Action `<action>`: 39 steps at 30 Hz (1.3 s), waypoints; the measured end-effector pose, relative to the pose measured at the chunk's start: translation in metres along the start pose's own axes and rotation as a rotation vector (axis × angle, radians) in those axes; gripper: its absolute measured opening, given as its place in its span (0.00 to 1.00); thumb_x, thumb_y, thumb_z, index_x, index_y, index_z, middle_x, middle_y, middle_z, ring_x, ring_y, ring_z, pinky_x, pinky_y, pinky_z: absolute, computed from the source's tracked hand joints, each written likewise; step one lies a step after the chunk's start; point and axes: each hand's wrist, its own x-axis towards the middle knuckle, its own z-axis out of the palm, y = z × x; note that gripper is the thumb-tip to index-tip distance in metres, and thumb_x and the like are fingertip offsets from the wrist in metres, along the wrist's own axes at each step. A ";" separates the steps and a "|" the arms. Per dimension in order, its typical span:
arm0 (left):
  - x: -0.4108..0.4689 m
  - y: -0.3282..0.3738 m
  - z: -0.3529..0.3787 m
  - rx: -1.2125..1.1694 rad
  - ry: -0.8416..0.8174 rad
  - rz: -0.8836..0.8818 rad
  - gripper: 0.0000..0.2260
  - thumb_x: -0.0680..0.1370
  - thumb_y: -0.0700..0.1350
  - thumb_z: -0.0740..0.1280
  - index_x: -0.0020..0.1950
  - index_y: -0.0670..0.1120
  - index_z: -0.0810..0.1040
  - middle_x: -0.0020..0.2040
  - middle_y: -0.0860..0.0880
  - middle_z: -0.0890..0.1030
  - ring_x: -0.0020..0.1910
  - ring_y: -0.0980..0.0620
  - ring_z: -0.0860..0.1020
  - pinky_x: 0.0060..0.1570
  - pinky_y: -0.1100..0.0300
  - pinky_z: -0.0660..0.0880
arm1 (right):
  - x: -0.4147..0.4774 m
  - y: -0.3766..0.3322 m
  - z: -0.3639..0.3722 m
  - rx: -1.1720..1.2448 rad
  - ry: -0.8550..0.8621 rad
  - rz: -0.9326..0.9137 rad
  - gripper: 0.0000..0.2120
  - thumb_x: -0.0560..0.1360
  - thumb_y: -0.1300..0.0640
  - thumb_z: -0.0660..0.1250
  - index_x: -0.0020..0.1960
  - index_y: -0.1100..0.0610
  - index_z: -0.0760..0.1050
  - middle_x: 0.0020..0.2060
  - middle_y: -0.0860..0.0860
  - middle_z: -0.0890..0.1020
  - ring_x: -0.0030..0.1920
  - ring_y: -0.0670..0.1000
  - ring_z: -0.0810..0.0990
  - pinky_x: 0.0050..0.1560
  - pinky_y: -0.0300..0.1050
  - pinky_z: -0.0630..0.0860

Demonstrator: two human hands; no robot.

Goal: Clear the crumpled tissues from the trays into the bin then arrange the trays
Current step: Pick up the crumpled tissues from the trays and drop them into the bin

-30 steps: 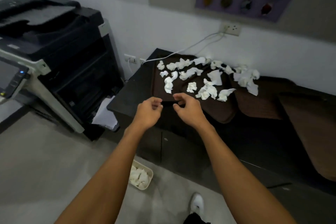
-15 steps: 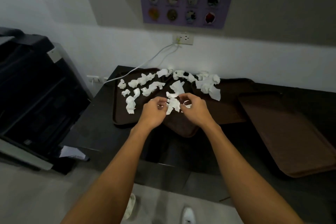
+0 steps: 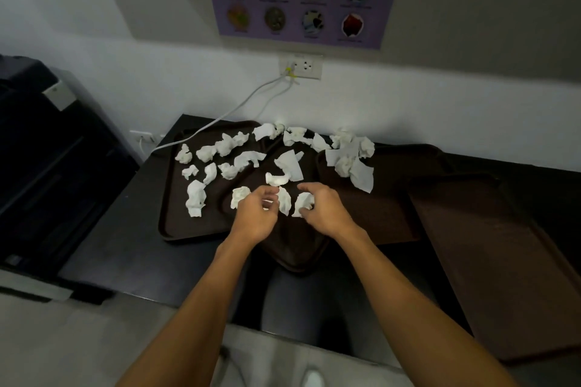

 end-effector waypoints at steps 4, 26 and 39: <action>0.006 -0.009 0.000 0.023 0.026 -0.038 0.12 0.80 0.40 0.67 0.61 0.51 0.80 0.52 0.55 0.82 0.48 0.60 0.80 0.45 0.68 0.75 | 0.015 0.010 0.022 -0.176 -0.073 -0.049 0.27 0.73 0.62 0.74 0.71 0.57 0.73 0.69 0.54 0.75 0.69 0.56 0.71 0.70 0.52 0.71; 0.067 0.000 0.029 0.698 -0.047 0.120 0.19 0.75 0.55 0.72 0.65 0.56 0.79 0.64 0.51 0.78 0.66 0.47 0.72 0.66 0.46 0.65 | 0.005 0.039 0.009 0.057 0.204 0.035 0.15 0.75 0.61 0.73 0.61 0.55 0.80 0.57 0.51 0.78 0.59 0.49 0.76 0.59 0.41 0.77; 0.070 -0.012 0.052 0.734 -0.023 0.294 0.09 0.74 0.45 0.73 0.53 0.51 0.85 0.51 0.50 0.83 0.50 0.46 0.80 0.62 0.53 0.67 | -0.009 0.044 -0.004 0.100 0.215 0.034 0.15 0.74 0.61 0.74 0.60 0.53 0.81 0.54 0.48 0.79 0.57 0.48 0.77 0.59 0.42 0.78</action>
